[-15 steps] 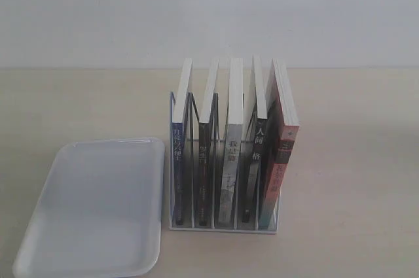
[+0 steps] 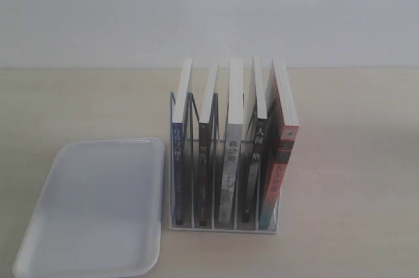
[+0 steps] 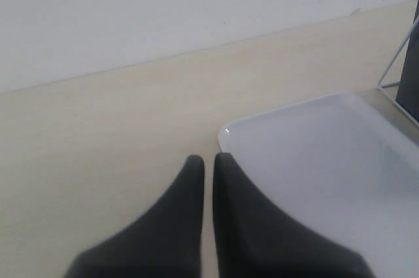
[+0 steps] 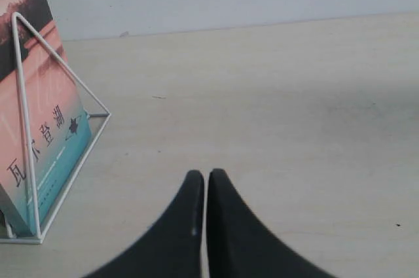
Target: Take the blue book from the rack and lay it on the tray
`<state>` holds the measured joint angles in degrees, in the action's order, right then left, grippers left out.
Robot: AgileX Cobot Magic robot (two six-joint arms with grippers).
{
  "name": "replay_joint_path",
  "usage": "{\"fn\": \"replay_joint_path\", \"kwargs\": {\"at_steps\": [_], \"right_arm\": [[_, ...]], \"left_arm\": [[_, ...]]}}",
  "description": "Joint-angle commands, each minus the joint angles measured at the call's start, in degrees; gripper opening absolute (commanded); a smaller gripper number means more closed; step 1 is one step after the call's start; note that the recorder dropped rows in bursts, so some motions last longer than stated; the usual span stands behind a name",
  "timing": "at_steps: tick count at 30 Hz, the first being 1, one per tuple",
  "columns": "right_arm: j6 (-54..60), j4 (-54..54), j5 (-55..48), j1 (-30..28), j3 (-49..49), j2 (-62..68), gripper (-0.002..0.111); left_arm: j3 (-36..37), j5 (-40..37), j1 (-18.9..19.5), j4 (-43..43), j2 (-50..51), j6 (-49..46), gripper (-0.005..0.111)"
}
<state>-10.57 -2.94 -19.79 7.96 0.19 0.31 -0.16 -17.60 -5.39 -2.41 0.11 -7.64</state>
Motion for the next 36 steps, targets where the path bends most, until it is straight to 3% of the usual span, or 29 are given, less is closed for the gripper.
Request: {"fn": "replay_joint_path", "kwargs": {"at_steps": [1, 10, 13, 15, 18, 25, 26, 31, 36], "right_arm": [[2.2, -0.8, 0.3, 0.1, -0.2, -0.3, 0.001], [6.7, -1.0, 2.2, 0.1, -0.2, -0.3, 0.001], [18.8, -1.0, 10.5, 0.1, -0.2, -0.3, 0.001], [19.3, -0.8, 14.3, 0.1, -0.2, -0.3, 0.001], [18.1, -0.5, 22.7, 0.1, -0.2, -0.3, 0.001], [0.4, 1.0, 49.0, 0.1, -0.9, -0.3, 0.001], [-0.3, 1.0, 48.4, 0.1, -2.6, 0.3, 0.001], [-6.4, -1.8, 26.3, 0.1, -19.6, 10.9, 0.001], [-6.4, -1.7, -9.2, 0.1, -34.0, 22.9, 0.001]], "left_arm": [[0.2, 0.8, -0.5, 0.5, -0.1, 0.6, 0.005], [0.2, 0.8, -0.5, 0.5, -0.1, 0.6, 0.005], [0.2, 0.8, -0.5, 0.5, -0.1, 0.6, 0.005], [0.2, 0.8, -0.5, 0.5, -0.1, 0.6, 0.005], [0.2, 0.8, -0.5, 0.5, -0.1, 0.6, 0.005], [0.2, 0.8, -0.5, 0.5, -0.1, 0.6, 0.005], [0.2, 0.8, -0.5, 0.5, -0.1, 0.6, 0.005], [0.2, 0.8, -0.5, 0.5, -0.1, 0.6, 0.005], [0.2, 0.8, -0.5, 0.5, -0.1, 0.6, 0.005]]}}
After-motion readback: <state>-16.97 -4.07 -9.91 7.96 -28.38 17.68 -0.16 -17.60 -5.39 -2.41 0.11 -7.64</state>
